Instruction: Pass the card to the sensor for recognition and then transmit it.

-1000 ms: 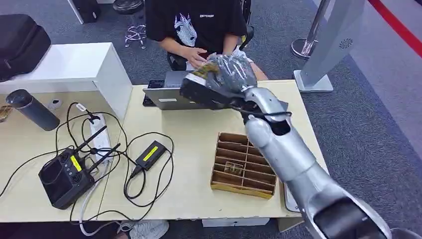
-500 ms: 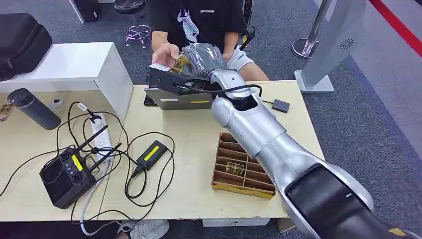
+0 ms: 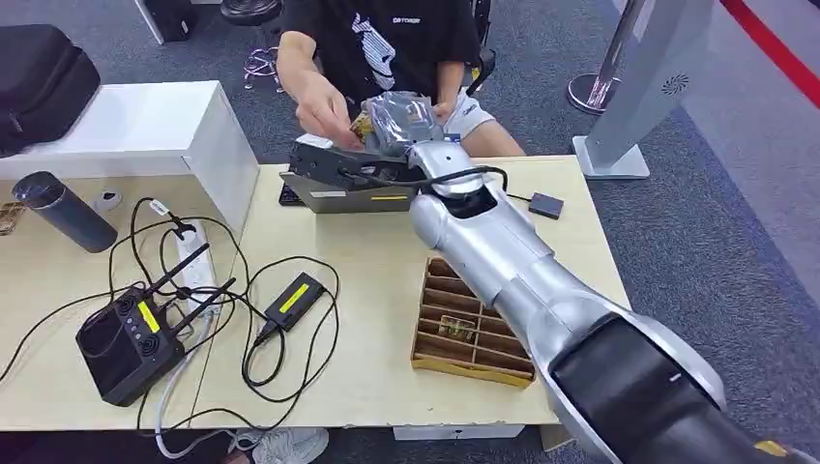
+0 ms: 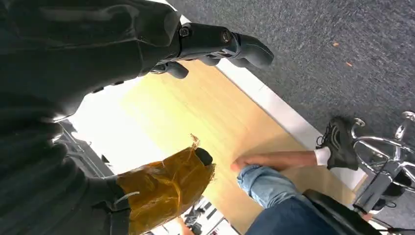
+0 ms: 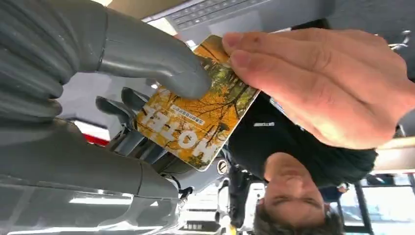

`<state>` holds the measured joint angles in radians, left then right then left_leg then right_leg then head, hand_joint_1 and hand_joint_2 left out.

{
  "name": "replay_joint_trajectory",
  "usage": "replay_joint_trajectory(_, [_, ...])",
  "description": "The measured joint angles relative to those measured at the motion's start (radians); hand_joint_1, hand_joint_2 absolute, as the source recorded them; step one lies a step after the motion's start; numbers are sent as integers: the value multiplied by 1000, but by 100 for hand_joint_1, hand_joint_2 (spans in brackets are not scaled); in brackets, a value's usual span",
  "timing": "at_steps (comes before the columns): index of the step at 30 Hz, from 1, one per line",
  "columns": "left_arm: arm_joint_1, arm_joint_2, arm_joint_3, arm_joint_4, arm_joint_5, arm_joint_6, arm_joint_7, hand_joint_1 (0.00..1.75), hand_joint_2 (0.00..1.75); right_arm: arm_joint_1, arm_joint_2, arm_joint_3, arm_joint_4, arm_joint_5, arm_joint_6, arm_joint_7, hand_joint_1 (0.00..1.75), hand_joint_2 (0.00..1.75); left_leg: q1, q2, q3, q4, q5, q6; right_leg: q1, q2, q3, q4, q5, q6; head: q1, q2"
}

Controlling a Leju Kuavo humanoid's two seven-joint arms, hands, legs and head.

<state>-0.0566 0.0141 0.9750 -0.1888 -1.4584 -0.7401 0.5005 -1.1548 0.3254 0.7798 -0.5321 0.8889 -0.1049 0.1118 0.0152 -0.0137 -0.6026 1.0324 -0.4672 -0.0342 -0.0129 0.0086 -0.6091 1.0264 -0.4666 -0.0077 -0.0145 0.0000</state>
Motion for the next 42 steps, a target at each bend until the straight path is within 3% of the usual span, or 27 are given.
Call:
replay_joint_trajectory(4, [0,0,-1,0,-3,-3,-1,0,175,0,0,5,19,5,-10,-8,0,175,0,0,0,0,0,0,0,0,0,0,0,0,0,0])
replay_joint_trajectory(8, [1,-2,-2,0,16,4,-12,0,175,33,0,-30,-14,-164,-46,-167,0,175,0,1,1,0,0,0,0,0,0,0,0,0,0,0])
replay_joint_trajectory(11, [3,-6,-2,0,30,15,-25,0,175,104,-5,-64,-130,-257,-34,-245,0,175,0,1,1,0,0,0,0,1,0,0,0,0,-1,0])
replay_joint_trajectory(13, [6,-9,-2,0,40,25,-34,0,175,187,-28,-77,-264,-361,21,-291,0,175,0,0,1,0,-1,0,0,0,0,-1,-1,0,0,0])
replay_joint_trajectory(16, [14,-13,-2,0,43,29,-40,0,175,289,-64,-86,-429,-422,46,-307,0,175,0,0,0,0,-1,0,0,0,0,-1,-1,0,-1,0])
replay_joint_trajectory(20, [18,-15,-2,0,45,29,-40,0,175,357,-98,-96,-554,-447,55,-314,0,175,0,1,1,0,-1,0,0,1,0,-1,-1,0,-1,0])
replay_joint_trajectory(25, [24,-19,0,0,60,47,-54,0,175,496,-171,-124,-720,-538,71,-410,0,175,0,0,2,0,-2,0,0,-2,1,-2,-1,1,-1,0])
replay_joint_trajectory(29, [35,-26,2,0,71,71,-76,0,175,706,-274,-177,-870,-450,-19,-484,0,175,0,-3,3,0,-4,4,0,-4,6,-4,-3,4,0,0])
replay_joint_trajectory(33, [45,-34,4,0,73,93,-96,0,175,887,-342,-260,-949,-364,-101,-509,0,175,-1,-2,4,0,-7,6,0,-4,6,-6,-4,5,0,0])
replay_joint_trajectory(38, [52,-42,10,0,65,109,-108,0,175,1057,-368,-367,-983,-208,-218,-512,0,175,-1,-2,3,0,-8,5,0,-3,6,-6,-5,6,0,0])
replay_joint_trajectory(42, [52,-45,10,0,50,111,-108,0,175,1122,-371,-408,-982,-33,-347,-458,0,175,-1,-1,4,0,-8,6,0,-3,6,-6,-5,6,0,0])
